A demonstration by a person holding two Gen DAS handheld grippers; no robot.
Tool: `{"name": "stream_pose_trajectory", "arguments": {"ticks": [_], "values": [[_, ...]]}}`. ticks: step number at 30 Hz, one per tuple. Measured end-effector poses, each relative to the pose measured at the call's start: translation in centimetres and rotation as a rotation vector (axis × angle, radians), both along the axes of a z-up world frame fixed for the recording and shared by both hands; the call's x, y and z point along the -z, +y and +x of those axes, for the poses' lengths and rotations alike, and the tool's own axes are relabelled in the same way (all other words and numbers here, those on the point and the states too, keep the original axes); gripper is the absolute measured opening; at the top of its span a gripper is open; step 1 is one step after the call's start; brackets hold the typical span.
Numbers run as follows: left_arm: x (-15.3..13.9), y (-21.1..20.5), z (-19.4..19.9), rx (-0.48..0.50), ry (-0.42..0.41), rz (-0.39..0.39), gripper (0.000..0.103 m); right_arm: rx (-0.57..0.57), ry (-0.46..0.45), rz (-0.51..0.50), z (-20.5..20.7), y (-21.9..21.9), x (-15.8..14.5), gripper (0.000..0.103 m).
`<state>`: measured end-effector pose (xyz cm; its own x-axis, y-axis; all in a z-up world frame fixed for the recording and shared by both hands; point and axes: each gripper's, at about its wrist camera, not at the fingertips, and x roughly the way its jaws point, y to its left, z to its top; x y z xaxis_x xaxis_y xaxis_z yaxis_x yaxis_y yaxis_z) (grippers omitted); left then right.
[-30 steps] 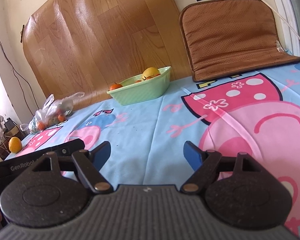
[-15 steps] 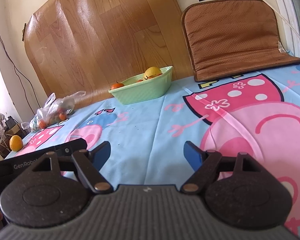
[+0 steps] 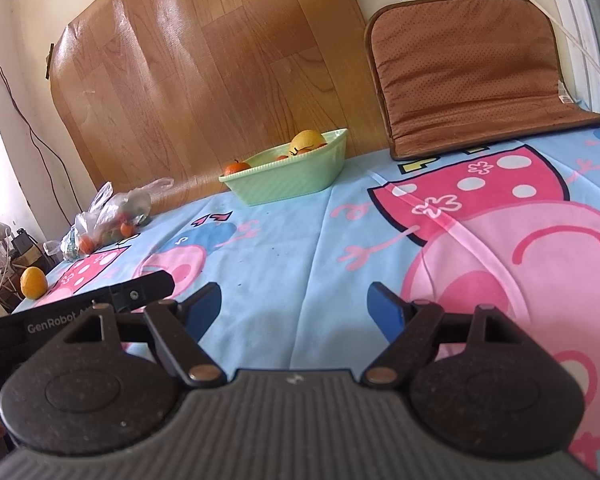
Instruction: Organize fruits
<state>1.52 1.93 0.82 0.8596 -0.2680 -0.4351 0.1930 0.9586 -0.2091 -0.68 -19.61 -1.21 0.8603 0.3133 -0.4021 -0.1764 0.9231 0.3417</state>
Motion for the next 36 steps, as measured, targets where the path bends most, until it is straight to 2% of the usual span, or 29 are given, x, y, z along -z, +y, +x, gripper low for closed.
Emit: {"name": "stream_pose_trajectory", "arguments": {"ticks": [36], "values": [[-0.01, -0.14, -0.03, -0.011, -0.001, 0.007, 0.062, -0.015, -0.004, -0.004, 0.10, 0.06, -0.01, 0.082]]}}
